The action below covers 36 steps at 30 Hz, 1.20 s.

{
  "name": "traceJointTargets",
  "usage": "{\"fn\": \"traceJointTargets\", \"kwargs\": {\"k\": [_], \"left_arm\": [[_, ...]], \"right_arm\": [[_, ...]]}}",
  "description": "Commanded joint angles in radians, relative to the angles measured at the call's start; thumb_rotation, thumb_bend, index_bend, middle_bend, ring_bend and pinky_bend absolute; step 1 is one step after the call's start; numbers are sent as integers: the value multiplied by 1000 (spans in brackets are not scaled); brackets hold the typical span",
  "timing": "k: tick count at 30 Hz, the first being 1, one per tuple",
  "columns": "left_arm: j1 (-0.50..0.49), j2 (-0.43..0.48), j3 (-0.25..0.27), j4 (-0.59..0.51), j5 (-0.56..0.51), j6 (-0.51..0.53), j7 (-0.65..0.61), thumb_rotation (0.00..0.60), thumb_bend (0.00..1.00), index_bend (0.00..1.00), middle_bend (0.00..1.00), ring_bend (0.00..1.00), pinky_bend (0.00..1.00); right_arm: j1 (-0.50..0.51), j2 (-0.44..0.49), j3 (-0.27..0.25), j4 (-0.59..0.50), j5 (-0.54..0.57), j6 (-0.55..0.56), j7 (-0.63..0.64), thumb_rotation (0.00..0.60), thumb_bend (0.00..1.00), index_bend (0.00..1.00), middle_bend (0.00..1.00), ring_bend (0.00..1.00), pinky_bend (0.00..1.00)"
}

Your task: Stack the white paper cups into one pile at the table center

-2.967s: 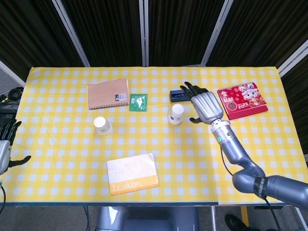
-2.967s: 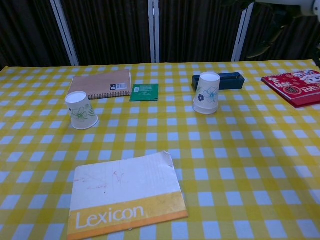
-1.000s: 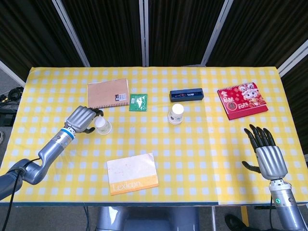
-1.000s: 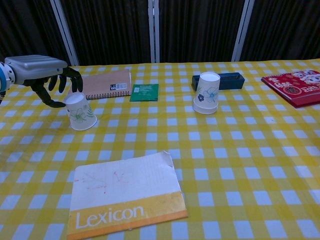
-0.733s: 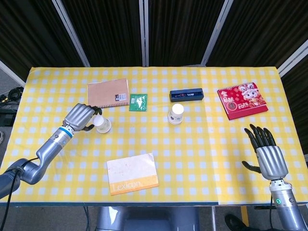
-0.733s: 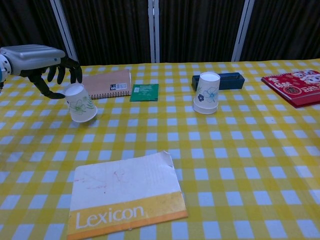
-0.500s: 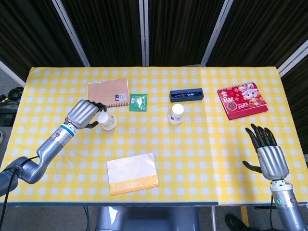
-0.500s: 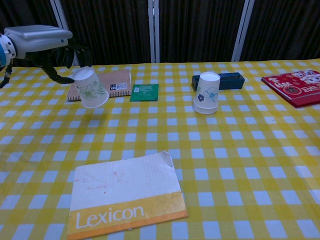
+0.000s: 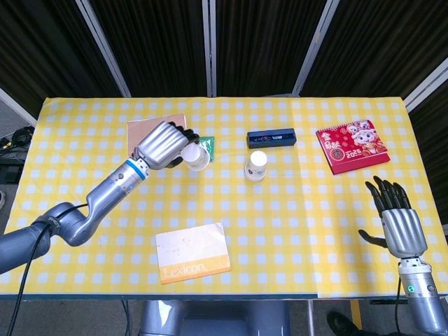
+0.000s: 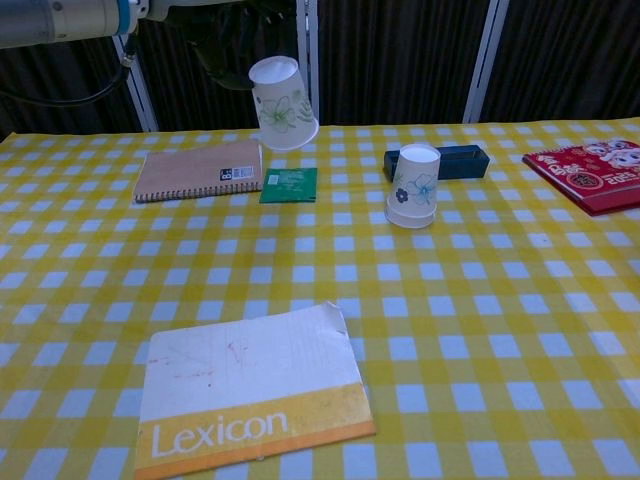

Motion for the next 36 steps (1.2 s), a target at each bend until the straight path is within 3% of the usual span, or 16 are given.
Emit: {"fn": "traceJointTargets", "kwargs": {"k": [1,8,19,36], "left_arm": [[-99,-54,-44,42,-54,-77,61,600,365,417,391,468,502],[-240,-163,-76,186,-136,-157,108,600,365,425,393,468,502],[-359,-269,-84,326,-214,-209,96,600,365,430,399,468,502],[-442,-328,-49,398,-353,-270,164,600,366,429,399,469,502]], "right_arm": [[1,0,11,13,19,-11,8,600,0,48,0,0,67],[2,-3,37,52,66,-39,34,600,0,48,0,0,67],[0,-5,58,81,96,-56,51,600,0,48,0,0,67],[-1,1,71,93,101,-59,72,600,0,48,0,0,67]]}}
